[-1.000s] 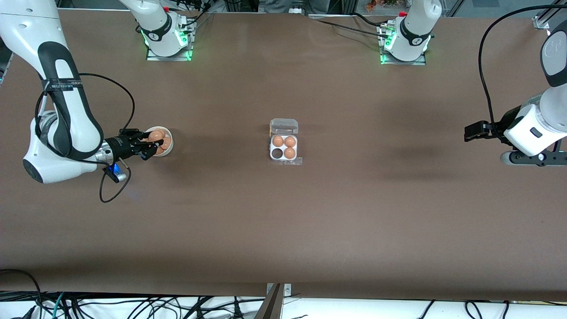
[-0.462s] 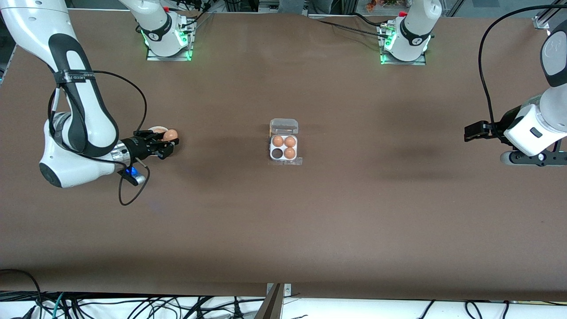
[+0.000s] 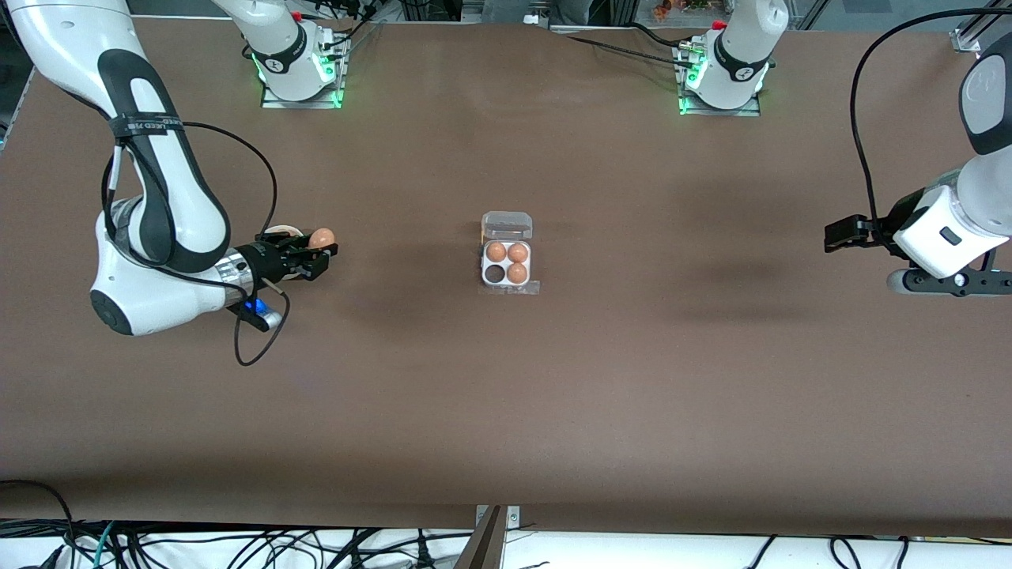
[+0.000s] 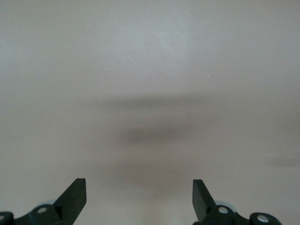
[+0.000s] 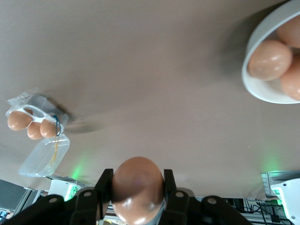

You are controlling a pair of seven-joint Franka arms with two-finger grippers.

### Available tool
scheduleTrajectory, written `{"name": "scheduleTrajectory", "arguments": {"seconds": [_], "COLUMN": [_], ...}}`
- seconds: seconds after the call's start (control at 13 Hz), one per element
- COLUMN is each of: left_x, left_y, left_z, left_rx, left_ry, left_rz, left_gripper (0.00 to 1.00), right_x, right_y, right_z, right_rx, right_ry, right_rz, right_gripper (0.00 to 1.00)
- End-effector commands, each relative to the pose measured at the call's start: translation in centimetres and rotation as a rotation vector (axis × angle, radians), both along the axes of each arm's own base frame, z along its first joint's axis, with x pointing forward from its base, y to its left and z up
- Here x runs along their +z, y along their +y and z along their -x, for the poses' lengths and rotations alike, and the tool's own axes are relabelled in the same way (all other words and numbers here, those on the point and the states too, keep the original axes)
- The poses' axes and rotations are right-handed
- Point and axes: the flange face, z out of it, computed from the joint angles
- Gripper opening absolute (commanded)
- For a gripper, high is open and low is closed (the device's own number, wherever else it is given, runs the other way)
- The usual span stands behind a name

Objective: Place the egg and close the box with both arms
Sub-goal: 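Lift the egg and carry it toward the egg box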

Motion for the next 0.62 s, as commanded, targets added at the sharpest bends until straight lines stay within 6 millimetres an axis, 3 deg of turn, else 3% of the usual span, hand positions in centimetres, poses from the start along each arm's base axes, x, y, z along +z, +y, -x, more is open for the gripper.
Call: {"name": "scheduleTrajectory", "arguments": {"seconds": [0.0,0.15,0.54], "left_x": [0.5,0.4,0.6], "left_y": [-0.4,-0.4,-0.1], "left_z": [0.0,0.0,-0.1], "left_rx": [0.017,0.017,0.020], "left_ry": [0.000,0.001,-0.002], "left_rz": [0.013,0.013,0.013], "left_gripper": [1.00,1.00,1.00], "right_x": [1.2,1.7,1.1], "right_y": [2.7,4.8,7.1], "right_z": [-0.7,-0.9,-1.6], "right_rx": [0.031,0.052,0.130], "right_ry": [-0.047,-0.102,-0.237], "right_rz": [-0.050,-0.075,-0.152], "right_gripper": [0.15,0.15,0.13]}}
